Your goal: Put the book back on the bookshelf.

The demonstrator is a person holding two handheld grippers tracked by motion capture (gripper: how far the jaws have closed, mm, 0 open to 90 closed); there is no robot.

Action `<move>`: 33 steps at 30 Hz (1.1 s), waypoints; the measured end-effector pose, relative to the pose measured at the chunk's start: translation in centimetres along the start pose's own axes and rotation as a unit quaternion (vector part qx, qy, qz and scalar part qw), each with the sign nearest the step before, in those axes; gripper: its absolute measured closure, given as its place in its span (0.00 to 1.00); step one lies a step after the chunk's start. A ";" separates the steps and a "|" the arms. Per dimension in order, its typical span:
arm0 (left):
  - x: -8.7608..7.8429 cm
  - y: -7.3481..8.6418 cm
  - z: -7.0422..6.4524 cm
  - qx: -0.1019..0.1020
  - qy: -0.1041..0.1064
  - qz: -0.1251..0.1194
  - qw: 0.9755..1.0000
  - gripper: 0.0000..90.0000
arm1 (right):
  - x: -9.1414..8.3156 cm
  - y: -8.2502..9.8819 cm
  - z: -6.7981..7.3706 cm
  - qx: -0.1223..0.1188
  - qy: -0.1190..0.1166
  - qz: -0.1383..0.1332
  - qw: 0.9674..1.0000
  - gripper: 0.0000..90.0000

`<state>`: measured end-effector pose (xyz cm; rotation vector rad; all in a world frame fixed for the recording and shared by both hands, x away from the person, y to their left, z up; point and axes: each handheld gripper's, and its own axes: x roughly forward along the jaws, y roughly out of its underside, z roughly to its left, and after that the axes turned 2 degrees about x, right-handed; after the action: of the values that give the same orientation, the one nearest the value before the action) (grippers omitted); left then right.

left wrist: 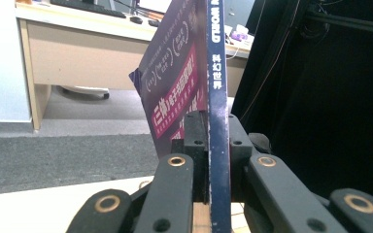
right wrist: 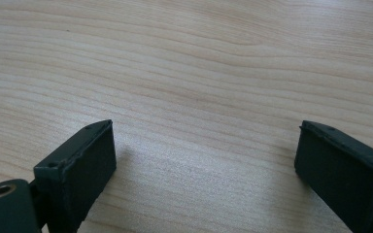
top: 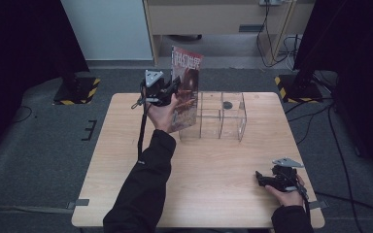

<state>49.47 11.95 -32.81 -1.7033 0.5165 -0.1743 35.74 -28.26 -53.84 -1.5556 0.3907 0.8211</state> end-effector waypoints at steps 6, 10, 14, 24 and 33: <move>0.8 1.1 -0.3 0.006 -0.004 -0.004 1.000 0.93 | 0.0 0.0 0.0 0.002 -0.001 0.001 1.000 0.09; 1.1 2.1 -0.4 0.006 -0.002 -0.001 1.000 0.93 | 0.0 0.0 0.0 0.002 -0.001 0.001 1.000 0.09; 1.5 3.1 -0.4 0.006 -0.002 -0.001 1.000 0.93 | 0.0 0.0 0.0 0.002 -0.001 0.001 1.000 0.09; 0.9 4.7 -0.7 0.011 0.002 -0.017 1.000 0.93 | 0.0 0.0 0.1 0.002 0.000 0.000 1.000 0.09; 0.3 6.6 -1.2 0.018 0.009 -0.019 1.000 0.93 | 0.0 0.0 0.1 0.001 0.001 0.000 1.000 0.09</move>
<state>47.68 10.02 -38.94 -1.6786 0.4924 -0.2242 35.73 -28.19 -53.82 -1.5552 0.3921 0.8194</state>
